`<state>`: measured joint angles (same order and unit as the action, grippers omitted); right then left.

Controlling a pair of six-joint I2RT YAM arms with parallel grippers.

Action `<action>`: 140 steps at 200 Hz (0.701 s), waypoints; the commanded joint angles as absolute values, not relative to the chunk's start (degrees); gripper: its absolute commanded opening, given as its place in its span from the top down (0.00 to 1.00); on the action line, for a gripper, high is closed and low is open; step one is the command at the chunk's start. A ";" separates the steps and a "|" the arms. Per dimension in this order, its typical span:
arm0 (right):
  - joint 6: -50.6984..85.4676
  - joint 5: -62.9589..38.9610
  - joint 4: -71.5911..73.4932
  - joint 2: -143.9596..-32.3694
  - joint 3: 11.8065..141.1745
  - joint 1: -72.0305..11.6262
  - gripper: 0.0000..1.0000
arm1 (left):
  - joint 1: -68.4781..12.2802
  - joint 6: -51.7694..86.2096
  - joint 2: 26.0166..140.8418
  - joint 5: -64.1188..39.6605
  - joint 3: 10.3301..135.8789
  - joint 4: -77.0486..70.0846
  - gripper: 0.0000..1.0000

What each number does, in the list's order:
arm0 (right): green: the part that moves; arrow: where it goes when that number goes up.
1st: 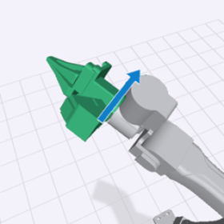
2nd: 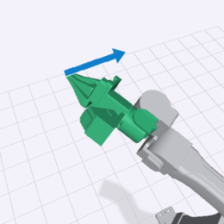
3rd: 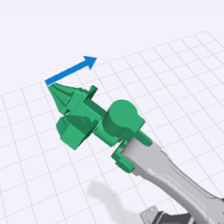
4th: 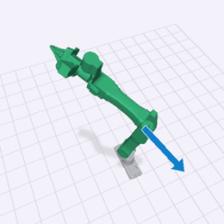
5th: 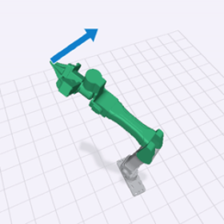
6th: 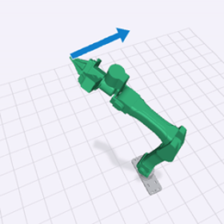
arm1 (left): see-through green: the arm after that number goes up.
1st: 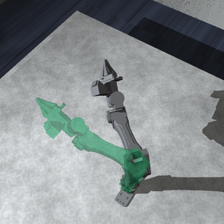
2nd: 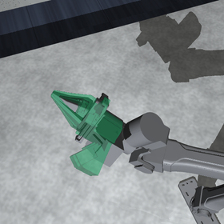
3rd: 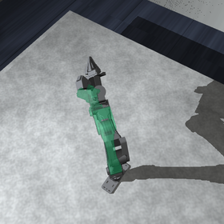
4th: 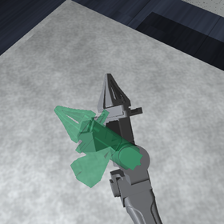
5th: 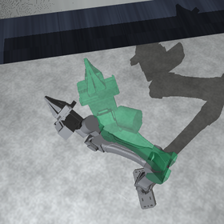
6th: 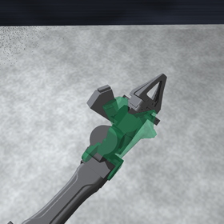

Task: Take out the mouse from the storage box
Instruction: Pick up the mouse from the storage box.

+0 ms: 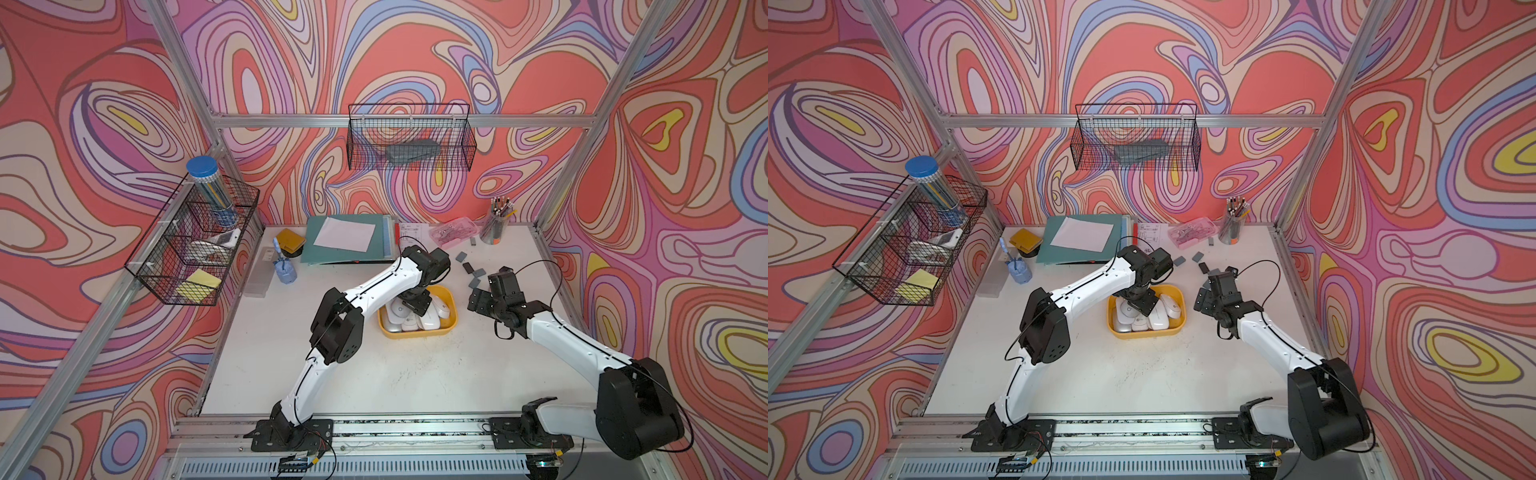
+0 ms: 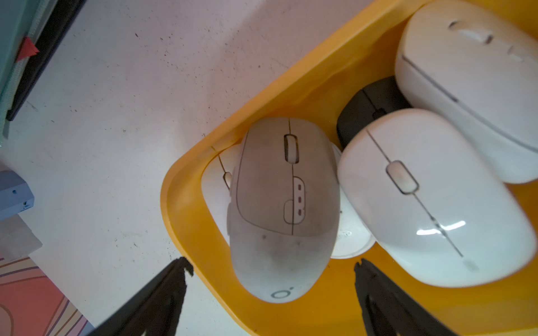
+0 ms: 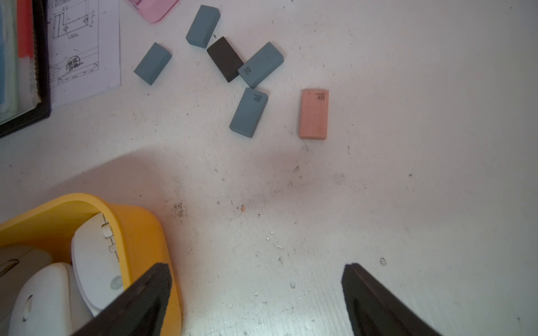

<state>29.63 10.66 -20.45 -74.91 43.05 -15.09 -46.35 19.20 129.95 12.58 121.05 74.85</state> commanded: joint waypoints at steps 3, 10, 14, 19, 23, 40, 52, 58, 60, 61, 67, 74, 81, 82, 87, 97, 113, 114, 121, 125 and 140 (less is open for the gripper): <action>30.02 10.94 -21.15 -75.38 43.42 -15.20 0.06 | -46.32 16.89 132.41 9.64 120.41 76.32 0.07; 30.02 10.99 -21.07 -75.41 43.38 -15.21 0.06 | -46.27 16.79 132.57 9.42 120.41 76.16 0.08; 30.12 11.04 -21.03 -75.48 43.38 -15.16 0.06 | -46.32 16.79 132.62 9.26 120.41 76.05 0.08; 30.14 11.06 -21.09 -75.48 43.36 -15.20 0.06 | -46.32 16.64 132.69 8.94 120.34 75.82 0.08; 30.13 11.03 -21.09 -75.58 43.40 -15.20 0.06 | -46.32 16.54 132.71 8.72 120.37 75.69 0.08; 30.18 11.00 -21.01 -75.83 43.38 -15.17 0.06 | -46.32 16.44 133.25 9.17 120.80 75.65 0.09; 30.23 10.93 -20.99 -75.91 43.35 -15.17 0.06 | -46.32 16.39 133.76 9.62 121.01 75.67 0.10; 30.29 10.82 -20.86 -75.94 43.33 -15.21 0.06 | -46.31 16.35 134.00 9.79 121.11 75.67 0.11; 30.27 10.81 -20.84 -75.94 43.33 -15.19 0.06 | -46.32 16.35 134.09 9.87 121.11 75.63 0.11; 30.30 10.81 -20.83 -75.94 43.33 -15.20 0.06 | -46.32 16.35 134.15 9.90 121.11 75.65 0.12; 30.27 10.76 -20.73 -75.93 43.25 -15.16 0.06 | -46.18 16.43 134.41 10.37 121.27 75.72 0.14; 30.21 10.79 -20.70 -75.94 43.26 -15.20 0.07 | -46.29 16.52 134.71 10.92 121.45 75.84 0.16; 30.25 10.78 -20.71 -75.88 43.24 -15.19 0.07 | -46.31 16.52 134.90 11.14 121.53 75.85 0.18; 30.29 10.80 -20.68 -75.91 43.24 -15.20 0.07 | -46.32 16.52 134.91 11.15 121.54 75.85 0.19; 30.33 10.75 -20.67 -75.93 43.27 -15.22 0.07 | -46.30 16.52 135.08 11.31 121.55 75.85 0.21; 30.33 10.73 -20.63 -75.94 43.15 -15.20 0.07 | -46.19 16.61 135.25 11.72 121.64 75.76 0.25; 30.38 10.59 -20.47 -76.00 43.11 -15.19 0.08 | -46.32 17.04 135.41 12.79 121.90 76.18 0.32; 30.40 10.57 -20.48 -75.97 43.09 -15.20 0.08 | -46.32 17.05 135.38 12.86 121.90 76.19 0.32; 30.33 10.51 -20.41 -76.02 43.08 -15.21 0.09 | -46.32 17.29 135.34 13.36 121.86 76.23 0.39; 30.33 10.45 -20.39 -76.03 43.12 -15.20 0.09 | -46.31 17.44 135.27 13.58 121.82 76.29 0.42; 30.40 10.32 -20.32 -75.98 43.08 -15.21 0.09 | -46.30 17.81 134.65 13.88 121.58 76.37 0.54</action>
